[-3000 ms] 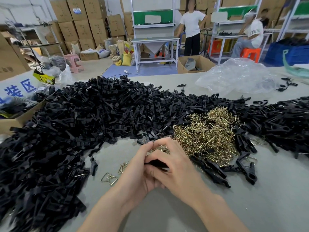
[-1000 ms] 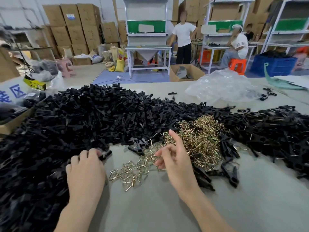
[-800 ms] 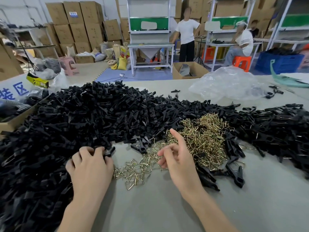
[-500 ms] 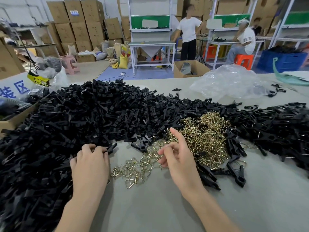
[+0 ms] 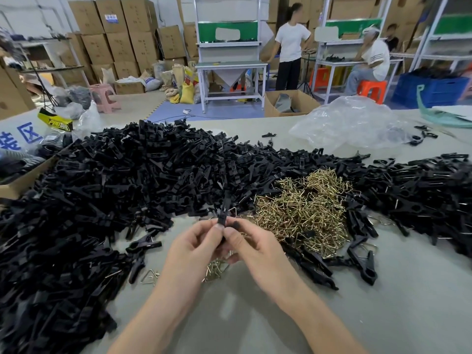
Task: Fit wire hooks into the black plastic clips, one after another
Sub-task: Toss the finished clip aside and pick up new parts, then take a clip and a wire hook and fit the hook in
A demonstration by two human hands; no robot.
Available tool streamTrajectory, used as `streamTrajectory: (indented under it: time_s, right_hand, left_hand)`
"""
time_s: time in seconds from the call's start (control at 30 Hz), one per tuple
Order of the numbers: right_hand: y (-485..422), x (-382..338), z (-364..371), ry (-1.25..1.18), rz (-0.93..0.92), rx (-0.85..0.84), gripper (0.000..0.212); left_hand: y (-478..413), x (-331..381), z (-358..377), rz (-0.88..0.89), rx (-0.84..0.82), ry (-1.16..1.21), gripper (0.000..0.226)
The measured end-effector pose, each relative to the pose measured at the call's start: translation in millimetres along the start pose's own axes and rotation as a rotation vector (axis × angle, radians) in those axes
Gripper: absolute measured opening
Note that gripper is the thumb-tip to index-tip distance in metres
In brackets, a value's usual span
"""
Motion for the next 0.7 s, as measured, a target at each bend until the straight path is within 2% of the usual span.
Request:
streamTrajectory:
  time_s: [0.13, 0.23, 0.3, 0.47, 0.6, 0.7]
  right_hand:
    - [-0.4, 0.2, -0.5, -0.051, 0.01, 0.073, 0.021]
    - [-1.9, 1.3, -4.6, -0.098, 0.026, 0.125, 0.023]
    - [-3.0, 1.8, -8.2, -0.202, 0.058, 0.164, 0.023]
    - [-5.7, 4.0, -11.5, -0.418, 0.117, 0.235, 0.021]
    - [-5.6, 3.8, -11.7, -0.449, 0.157, 0.203, 0.018]
    - [-6.3, 3.7, -10.8, -0.508, 0.167, 0.177, 0.014]
  left_hand:
    - [1.8, -2.9, 2.2, 0.027, 0.038, -0.005, 0.021]
    - [3.0, 1.5, -5.1, 0.165, 0.262, -0.263, 0.019]
    - [3.4, 4.1, -8.4, 0.202, 0.314, -0.349, 0.025]
    - [3.8, 8.4, -8.2, 0.15, 0.231, -0.209, 0.028]
    - [4.2, 7.4, -3.5, 0.082, 0.125, -0.098, 0.022]
    - [3.3, 5.8, -3.5, 0.086, 0.118, -0.109, 0.021]
Point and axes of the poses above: each hand's wrist, its own y-axis away from the middle knuckle, its own z-axis out of the palm, x = y × z, the point moved 1 cm from there along -y, towards the middle knuckle, and after that the axes turned 11 degrees about -z, right-handed, at the moved point
